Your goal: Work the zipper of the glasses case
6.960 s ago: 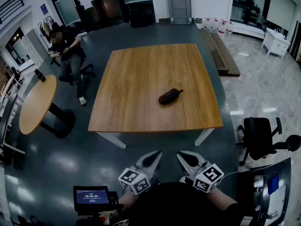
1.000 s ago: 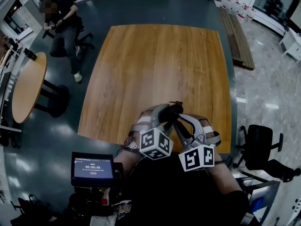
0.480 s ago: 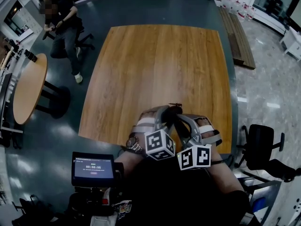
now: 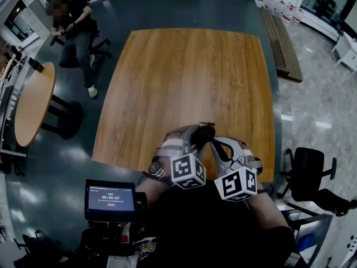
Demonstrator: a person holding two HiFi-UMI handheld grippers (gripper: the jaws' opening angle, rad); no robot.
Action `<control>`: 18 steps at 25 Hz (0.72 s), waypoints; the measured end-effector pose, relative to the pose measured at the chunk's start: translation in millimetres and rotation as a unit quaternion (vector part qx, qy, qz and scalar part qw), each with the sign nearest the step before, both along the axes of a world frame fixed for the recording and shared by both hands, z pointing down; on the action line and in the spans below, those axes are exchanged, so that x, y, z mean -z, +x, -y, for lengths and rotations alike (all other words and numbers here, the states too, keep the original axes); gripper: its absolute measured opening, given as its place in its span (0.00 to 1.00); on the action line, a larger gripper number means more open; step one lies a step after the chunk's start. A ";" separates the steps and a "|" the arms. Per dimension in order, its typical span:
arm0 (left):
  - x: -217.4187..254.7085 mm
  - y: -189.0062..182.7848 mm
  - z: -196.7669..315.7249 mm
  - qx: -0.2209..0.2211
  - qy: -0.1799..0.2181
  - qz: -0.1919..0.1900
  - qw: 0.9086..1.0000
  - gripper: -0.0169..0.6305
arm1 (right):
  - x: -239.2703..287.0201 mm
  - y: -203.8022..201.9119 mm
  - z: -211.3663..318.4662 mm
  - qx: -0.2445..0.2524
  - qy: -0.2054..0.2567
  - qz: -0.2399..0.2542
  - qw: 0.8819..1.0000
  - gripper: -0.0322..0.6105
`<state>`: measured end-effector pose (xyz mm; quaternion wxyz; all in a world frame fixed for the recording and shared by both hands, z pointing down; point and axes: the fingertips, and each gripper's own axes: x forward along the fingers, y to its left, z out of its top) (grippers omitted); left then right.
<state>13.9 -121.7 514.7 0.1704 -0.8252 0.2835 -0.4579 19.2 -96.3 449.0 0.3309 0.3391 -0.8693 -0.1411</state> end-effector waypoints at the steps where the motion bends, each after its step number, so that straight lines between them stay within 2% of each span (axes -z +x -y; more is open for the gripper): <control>1: 1.7 -0.7 0.0 -0.007 0.016 0.000 1.000 0.44 | 1.2 0.7 -0.3 0.000 -0.030 0.033 0.999 0.06; 5: 14.5 0.1 -4.1 -0.036 0.071 -0.030 0.996 0.44 | 11.4 4.4 -4.2 0.008 -0.128 0.164 0.978 0.06; 7: 25.2 -0.6 -5.6 -0.051 0.089 -0.053 0.993 0.43 | 19.4 9.8 -2.2 0.004 -0.146 0.199 0.969 0.06; 10: 38.7 -3.4 -7.9 -0.072 0.095 -0.088 0.989 0.43 | 20.4 23.3 7.4 -0.010 -0.160 0.226 0.961 0.06; 13: 42.4 -3.4 -13.9 -0.085 0.057 -0.159 0.982 0.43 | 19.3 27.5 10.3 -0.012 -0.166 0.240 0.956 0.06; 15: 47.6 -3.9 -18.7 -0.088 0.016 -0.220 0.971 0.43 | 23.1 26.3 10.3 -0.008 -0.171 0.255 0.952 0.06; 18: 62.2 -6.1 -26.1 -0.103 -0.019 -0.288 0.952 0.43 | 32.4 25.0 11.0 0.000 -0.198 0.305 0.931 0.06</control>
